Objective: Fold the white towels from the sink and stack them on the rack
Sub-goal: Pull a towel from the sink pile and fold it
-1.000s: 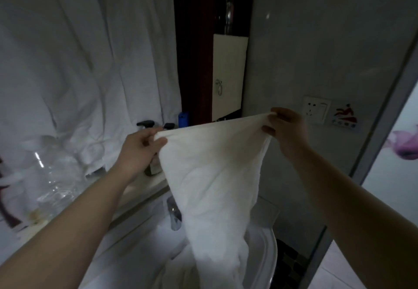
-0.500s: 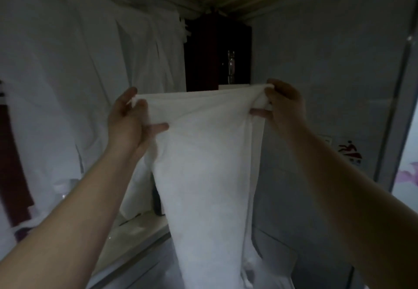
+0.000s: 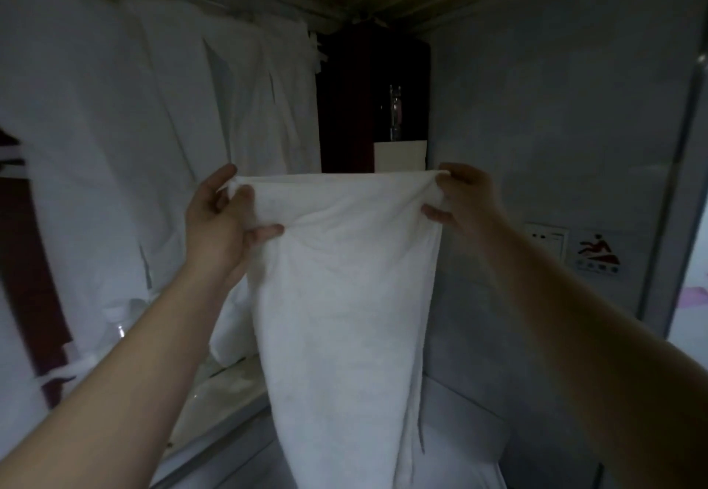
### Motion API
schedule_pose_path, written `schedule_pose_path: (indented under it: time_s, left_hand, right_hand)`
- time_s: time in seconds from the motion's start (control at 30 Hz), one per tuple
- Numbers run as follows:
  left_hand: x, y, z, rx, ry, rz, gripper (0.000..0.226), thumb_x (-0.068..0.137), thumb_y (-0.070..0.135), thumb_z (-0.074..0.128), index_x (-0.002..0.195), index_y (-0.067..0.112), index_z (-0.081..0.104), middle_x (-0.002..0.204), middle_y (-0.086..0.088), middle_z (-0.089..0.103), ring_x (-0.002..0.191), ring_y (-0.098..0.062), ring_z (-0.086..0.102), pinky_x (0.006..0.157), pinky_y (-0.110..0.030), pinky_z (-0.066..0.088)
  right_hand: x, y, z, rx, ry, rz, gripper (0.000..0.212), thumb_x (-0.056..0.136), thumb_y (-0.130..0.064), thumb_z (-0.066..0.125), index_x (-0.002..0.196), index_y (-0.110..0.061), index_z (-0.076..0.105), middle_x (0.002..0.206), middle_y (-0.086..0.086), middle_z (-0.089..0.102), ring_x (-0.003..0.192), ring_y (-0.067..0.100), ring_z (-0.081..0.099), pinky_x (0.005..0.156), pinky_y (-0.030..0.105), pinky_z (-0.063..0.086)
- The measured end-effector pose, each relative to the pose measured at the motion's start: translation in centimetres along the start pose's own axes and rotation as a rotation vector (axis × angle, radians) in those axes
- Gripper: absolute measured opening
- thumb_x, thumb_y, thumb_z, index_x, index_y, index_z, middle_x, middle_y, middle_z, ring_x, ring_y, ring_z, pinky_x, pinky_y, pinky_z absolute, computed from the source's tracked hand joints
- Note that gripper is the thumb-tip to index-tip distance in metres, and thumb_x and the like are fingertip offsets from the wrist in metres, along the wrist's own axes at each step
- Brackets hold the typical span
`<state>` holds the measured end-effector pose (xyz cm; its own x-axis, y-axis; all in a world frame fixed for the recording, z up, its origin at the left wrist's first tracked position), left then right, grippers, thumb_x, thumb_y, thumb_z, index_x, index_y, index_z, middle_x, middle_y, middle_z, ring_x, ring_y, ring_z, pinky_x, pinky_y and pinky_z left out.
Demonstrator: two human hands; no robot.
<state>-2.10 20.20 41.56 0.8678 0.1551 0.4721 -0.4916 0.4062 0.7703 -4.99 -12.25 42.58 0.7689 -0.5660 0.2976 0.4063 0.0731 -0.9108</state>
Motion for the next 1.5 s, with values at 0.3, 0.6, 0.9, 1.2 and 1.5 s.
schedule_pose_path:
  time_s: [0.3,0.6,0.9,1.2,1.5]
  left_hand:
    - [-0.6,1.1,0.9,0.007,-0.043,0.097,0.027,0.096,0.01,0.062,0.114,0.03,0.063,0.107,0.0,0.048,0.099,-0.023,0.06,0.074,-0.063,0.058]
    - [1.1,1.4,1.0,0.034,-0.024,0.058,0.034,0.096,0.012,0.064,0.129,0.009,0.062,0.128,-0.013,0.062,0.115,-0.031,0.065,0.083,-0.05,0.06]
    - [-0.2,3.9,1.0,-0.106,0.0,-0.011,0.019,0.097,0.006,0.061,0.114,0.01,0.068,0.107,-0.005,0.062,0.1,-0.027,0.065,0.065,-0.058,0.06]
    - [-2.1,9.3,-0.8,0.002,0.066,0.079,0.018,0.095,0.01,0.065,0.11,0.017,0.071,0.122,-0.005,0.059,0.11,-0.034,0.06,0.063,-0.066,0.057]
    - [-5.0,14.7,-5.1,0.2,0.244,0.293,0.03,0.095,0.012,0.064,0.124,0.02,0.067,0.124,0.0,0.066,0.105,-0.021,0.069,0.068,-0.048,0.063]
  right_hand:
    - [0.9,-1.7,-0.1,-0.192,-0.001,0.003,0.017,0.1,-0.015,0.056,0.113,-0.024,0.063,0.106,0.005,0.055,0.098,0.03,0.058,0.052,0.039,0.061]
    - [0.7,-2.5,2.7,0.251,-0.109,-0.101,0.011,0.1,-0.014,0.058,0.1,-0.023,0.064,0.118,0.005,0.056,0.111,0.029,0.057,0.068,0.053,0.061]
    - [2.0,-3.0,4.2,-0.114,0.032,-0.113,0.017,0.1,-0.024,0.049,0.109,-0.029,0.062,0.104,-0.002,0.058,0.096,0.025,0.057,0.064,0.053,0.061]
    - [0.7,-4.5,7.3,-0.279,-0.067,-0.253,0.033,0.099,-0.019,0.048,0.128,-0.017,0.065,0.119,0.003,0.064,0.107,0.025,0.062,0.095,0.04,0.054]
    - [-2.4,-5.5,13.2,-0.125,-0.428,0.021,0.033,0.097,-0.016,0.061,0.13,-0.015,0.061,0.123,0.009,0.06,0.104,0.027,0.062,0.069,0.044,0.063]
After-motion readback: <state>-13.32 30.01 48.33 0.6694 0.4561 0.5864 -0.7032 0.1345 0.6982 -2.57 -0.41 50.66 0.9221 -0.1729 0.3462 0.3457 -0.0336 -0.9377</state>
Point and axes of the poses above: each hand's wrist, its own x-axis towards the middle knuckle, its own z-axis out of the palm, y = z × x, the point moved 2 cm from there along x, towards the middle knuckle
